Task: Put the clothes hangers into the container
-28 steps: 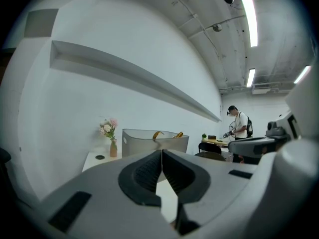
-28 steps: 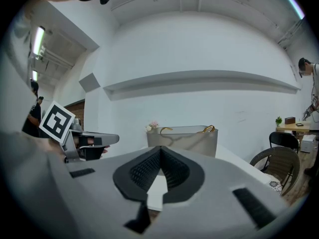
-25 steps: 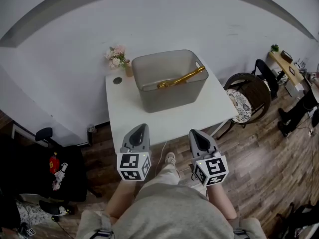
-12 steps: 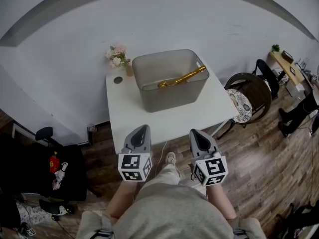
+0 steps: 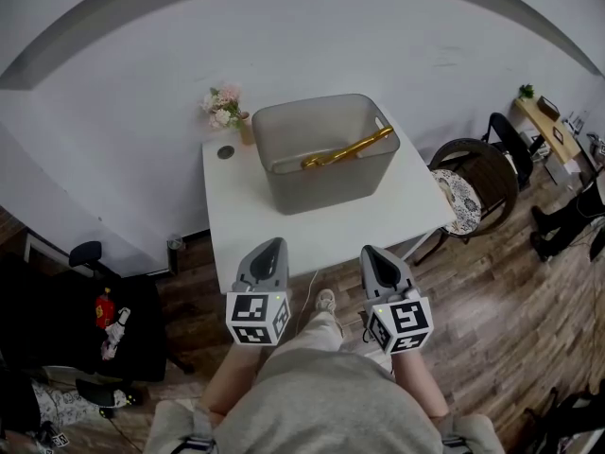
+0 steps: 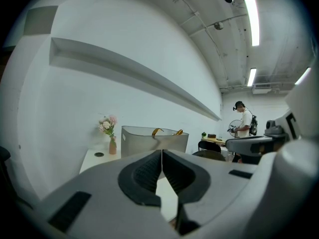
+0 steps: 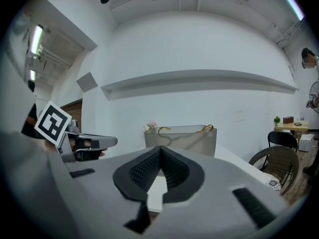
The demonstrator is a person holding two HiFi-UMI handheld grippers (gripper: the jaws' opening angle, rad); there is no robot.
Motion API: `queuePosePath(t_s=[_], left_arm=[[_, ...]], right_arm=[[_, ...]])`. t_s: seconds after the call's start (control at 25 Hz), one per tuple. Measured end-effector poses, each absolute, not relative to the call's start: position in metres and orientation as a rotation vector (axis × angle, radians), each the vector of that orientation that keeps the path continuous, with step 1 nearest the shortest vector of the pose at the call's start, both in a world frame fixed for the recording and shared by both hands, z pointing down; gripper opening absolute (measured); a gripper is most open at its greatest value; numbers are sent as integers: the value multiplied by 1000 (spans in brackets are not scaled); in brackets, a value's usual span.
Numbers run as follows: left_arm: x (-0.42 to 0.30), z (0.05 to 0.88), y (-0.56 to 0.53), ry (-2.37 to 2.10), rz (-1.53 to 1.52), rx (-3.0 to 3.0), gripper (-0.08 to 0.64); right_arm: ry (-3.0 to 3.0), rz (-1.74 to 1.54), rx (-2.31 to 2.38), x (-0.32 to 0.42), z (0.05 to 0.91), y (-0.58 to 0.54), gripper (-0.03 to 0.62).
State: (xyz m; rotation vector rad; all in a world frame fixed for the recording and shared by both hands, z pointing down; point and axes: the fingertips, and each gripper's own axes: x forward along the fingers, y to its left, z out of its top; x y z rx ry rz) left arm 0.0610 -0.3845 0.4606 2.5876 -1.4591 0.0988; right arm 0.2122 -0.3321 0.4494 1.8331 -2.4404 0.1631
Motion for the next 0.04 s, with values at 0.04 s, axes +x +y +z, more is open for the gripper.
queuePosePath(t_s=[0.04], left_arm=[[61, 461, -385, -1457, 99, 2589, 11]], right_arm=[[-2441, 164, 1833, 212, 450, -333, -3]])
